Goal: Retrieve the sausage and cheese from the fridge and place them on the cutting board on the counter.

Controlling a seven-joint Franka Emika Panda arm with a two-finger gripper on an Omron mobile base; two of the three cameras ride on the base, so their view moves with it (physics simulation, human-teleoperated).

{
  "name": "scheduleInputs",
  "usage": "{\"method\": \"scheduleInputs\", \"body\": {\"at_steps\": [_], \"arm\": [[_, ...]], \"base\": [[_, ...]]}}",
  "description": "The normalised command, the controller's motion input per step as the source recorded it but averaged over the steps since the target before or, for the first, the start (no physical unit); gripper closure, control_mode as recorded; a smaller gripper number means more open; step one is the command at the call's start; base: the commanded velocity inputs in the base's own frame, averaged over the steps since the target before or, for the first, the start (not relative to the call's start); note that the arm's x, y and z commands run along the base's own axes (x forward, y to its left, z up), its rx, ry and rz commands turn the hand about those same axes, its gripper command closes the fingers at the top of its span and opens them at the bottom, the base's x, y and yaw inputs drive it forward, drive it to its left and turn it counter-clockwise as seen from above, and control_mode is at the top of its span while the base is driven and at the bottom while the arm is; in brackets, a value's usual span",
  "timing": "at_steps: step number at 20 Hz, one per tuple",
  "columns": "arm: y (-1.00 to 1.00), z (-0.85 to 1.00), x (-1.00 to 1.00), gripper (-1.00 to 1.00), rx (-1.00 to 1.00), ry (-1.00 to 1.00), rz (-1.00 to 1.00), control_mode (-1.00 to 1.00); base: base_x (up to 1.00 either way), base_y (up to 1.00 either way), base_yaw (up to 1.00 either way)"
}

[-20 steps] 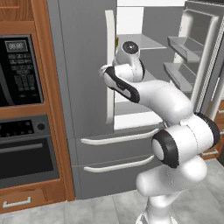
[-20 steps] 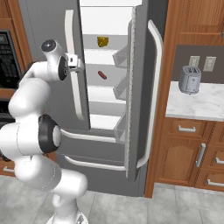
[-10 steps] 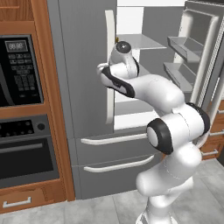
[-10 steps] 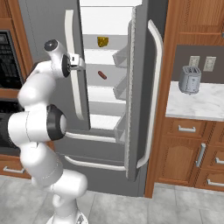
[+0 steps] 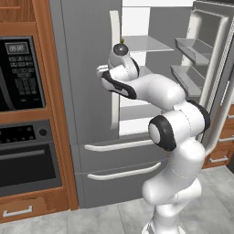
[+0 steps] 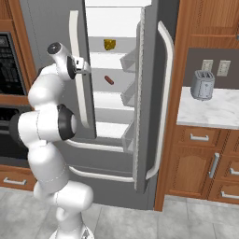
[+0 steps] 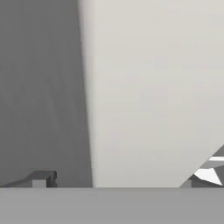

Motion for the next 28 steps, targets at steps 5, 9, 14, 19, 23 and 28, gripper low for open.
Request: {"method": "scheduleInputs", "body": {"at_steps": [5,9,14,19,23,28], "arm": [[0.00,-0.14,0.30,-1.00,0.00,0.00,-0.03,-1.00],[0.00,-0.11,0.27,-1.00,0.00,0.00,-0.01,-1.00],[0.00,-0.01,0.19,1.00,0.02,0.00,0.00,-1.00],[0.08,0.01,0.08,1.00,0.01,0.00,0.00,-1.00],[0.16,0.15,-0.10,1.00,0.00,0.00,0.00,-1.00],[0.18,0.25,-0.50,1.00,0.00,0.00,0.05,-1.00]], "base": [[0.00,0.00,0.00],[0.00,0.00,0.00],[0.00,0.00,0.00],[0.00,0.00,0.00],[0.00,0.00,0.00],[0.00,0.00,0.00]]}}
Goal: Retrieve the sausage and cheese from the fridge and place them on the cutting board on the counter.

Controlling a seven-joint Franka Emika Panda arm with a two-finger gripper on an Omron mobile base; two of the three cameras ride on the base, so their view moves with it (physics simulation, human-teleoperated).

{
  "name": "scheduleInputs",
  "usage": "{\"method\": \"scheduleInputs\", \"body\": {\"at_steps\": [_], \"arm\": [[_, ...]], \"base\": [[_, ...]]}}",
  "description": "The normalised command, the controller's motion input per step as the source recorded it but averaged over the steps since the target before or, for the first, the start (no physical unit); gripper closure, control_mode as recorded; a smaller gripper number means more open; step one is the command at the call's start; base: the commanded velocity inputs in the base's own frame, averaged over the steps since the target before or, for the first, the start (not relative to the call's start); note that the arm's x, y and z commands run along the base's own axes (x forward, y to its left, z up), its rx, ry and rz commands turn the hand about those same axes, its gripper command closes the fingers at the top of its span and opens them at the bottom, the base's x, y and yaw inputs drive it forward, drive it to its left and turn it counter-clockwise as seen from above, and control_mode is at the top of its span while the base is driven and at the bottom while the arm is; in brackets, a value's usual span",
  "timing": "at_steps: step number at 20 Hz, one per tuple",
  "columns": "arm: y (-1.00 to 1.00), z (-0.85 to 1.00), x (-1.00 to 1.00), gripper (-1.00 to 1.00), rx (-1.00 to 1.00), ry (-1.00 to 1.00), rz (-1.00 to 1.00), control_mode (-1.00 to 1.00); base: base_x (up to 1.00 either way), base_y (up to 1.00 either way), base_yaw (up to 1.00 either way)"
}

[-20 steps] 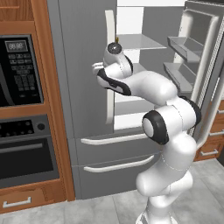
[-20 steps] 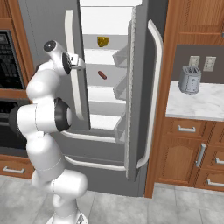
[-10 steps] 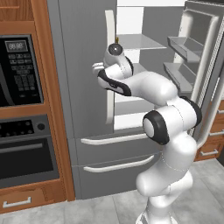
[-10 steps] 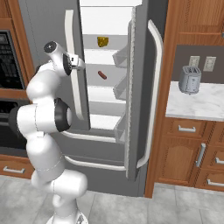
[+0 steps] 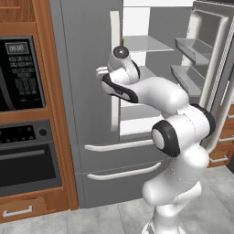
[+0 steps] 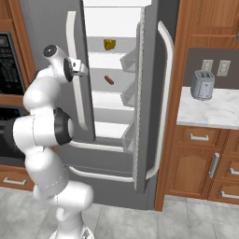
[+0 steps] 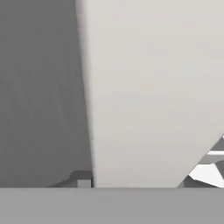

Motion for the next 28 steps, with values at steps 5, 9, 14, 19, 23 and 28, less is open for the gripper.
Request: {"method": "scheduleInputs", "body": {"at_steps": [5,9,14,19,23,28], "arm": [[0.27,0.17,-0.69,1.00,0.00,0.00,0.02,-1.00],[0.34,0.15,-0.77,1.00,0.00,0.00,0.03,-1.00],[0.42,0.16,-0.78,1.00,0.00,0.00,0.05,-1.00],[0.51,0.17,-0.66,1.00,0.00,0.00,0.06,-1.00],[0.53,0.19,-0.55,1.00,0.00,0.00,0.10,-1.00],[0.31,0.22,-0.44,1.00,0.01,0.00,0.09,-1.00]], "base": [[0.00,0.00,0.00],[0.00,0.00,0.00],[0.00,0.00,0.00],[0.00,0.00,0.00],[0.00,0.00,0.00],[0.00,0.00,0.00]]}}
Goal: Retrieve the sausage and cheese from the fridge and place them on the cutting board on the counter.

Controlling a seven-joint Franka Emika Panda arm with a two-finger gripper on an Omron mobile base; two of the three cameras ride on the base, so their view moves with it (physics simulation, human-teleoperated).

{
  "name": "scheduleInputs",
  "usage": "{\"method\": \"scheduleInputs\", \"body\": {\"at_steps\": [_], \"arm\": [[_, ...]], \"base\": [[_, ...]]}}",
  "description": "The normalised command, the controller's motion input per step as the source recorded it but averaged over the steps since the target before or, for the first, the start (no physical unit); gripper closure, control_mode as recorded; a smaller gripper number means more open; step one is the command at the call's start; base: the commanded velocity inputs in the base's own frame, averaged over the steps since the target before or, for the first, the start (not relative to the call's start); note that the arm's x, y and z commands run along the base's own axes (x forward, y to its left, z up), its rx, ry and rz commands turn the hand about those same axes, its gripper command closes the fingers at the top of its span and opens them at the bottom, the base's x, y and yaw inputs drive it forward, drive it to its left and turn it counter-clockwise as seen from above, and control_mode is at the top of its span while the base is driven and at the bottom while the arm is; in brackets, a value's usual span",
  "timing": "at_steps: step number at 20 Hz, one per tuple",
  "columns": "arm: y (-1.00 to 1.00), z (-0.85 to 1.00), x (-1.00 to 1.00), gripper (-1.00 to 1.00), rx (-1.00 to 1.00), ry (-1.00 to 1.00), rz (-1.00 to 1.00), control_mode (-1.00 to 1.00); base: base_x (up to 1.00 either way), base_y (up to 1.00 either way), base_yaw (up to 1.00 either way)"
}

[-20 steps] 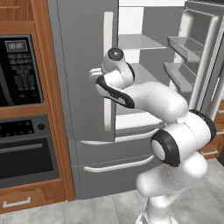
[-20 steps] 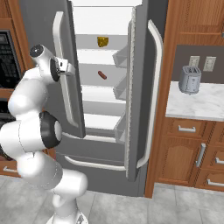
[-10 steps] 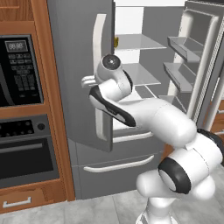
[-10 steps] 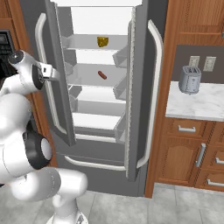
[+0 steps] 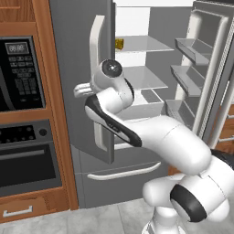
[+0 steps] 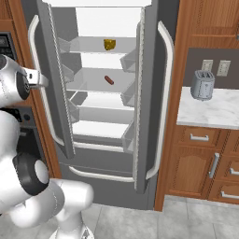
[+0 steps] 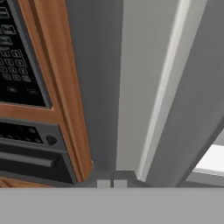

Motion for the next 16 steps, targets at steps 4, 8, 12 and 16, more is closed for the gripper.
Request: {"method": "scheduleInputs", "body": {"at_steps": [4,8,12,16], "arm": [[-0.06,0.29,-0.48,1.00,0.01,-0.02,0.02,-1.00],[-0.45,0.17,-0.43,1.00,0.00,-0.01,0.00,-1.00],[-0.55,0.11,-0.16,-1.00,0.00,-0.01,-0.07,-1.00],[-0.52,0.10,0.00,-1.00,0.01,0.00,-0.15,-1.00]], "base": [[0.00,0.00,0.00],[0.00,0.00,0.00],[0.00,0.00,0.00],[0.00,0.00,0.00]]}}
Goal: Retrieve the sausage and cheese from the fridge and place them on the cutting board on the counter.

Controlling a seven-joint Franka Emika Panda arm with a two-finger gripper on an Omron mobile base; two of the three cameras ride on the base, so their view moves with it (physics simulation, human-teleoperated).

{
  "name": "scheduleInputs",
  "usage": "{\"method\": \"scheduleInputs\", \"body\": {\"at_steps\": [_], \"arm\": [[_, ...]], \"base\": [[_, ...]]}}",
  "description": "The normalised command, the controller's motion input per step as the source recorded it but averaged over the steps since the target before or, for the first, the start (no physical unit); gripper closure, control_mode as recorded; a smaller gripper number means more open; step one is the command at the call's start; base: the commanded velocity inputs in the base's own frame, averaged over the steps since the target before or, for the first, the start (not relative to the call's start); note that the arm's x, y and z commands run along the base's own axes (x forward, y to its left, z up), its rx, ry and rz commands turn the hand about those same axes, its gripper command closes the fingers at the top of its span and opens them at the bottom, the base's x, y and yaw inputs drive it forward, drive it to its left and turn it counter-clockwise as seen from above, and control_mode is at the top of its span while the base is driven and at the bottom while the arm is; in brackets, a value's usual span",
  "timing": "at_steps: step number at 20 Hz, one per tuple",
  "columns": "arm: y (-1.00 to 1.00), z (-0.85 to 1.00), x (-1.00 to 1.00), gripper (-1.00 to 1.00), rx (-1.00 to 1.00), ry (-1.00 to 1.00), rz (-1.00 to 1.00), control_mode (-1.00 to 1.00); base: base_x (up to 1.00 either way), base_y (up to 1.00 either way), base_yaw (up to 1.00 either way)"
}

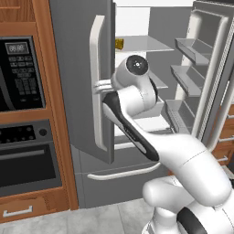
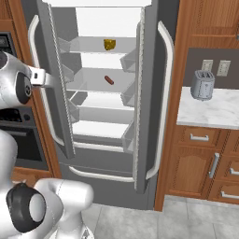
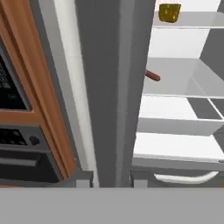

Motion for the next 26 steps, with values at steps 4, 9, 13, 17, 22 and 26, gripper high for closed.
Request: {"method": "scheduleInputs", "body": {"at_steps": [4,9,13,17,22,26], "arm": [[-0.51,0.10,0.00,-1.00,0.19,0.07,-0.33,-1.00],[-0.48,0.05,0.05,-1.00,0.34,0.04,-0.26,-1.00],[-0.38,-0.01,0.27,-1.00,0.48,0.00,-0.13,-1.00],[-0.44,-0.12,0.44,-1.00,0.54,0.07,0.00,-1.00],[-0.14,-0.42,0.55,-1.00,0.45,0.00,0.00,-1.00],[0.00,-0.25,0.69,-1.00,0.24,0.00,-0.04,-1.00]], "base": [[0.00,0.00,0.00],[0.00,0.00,0.00],[0.00,0.00,0.00],[0.00,0.00,0.00],[0.00,0.00,0.00],[0.00,0.00,0.00]]}}
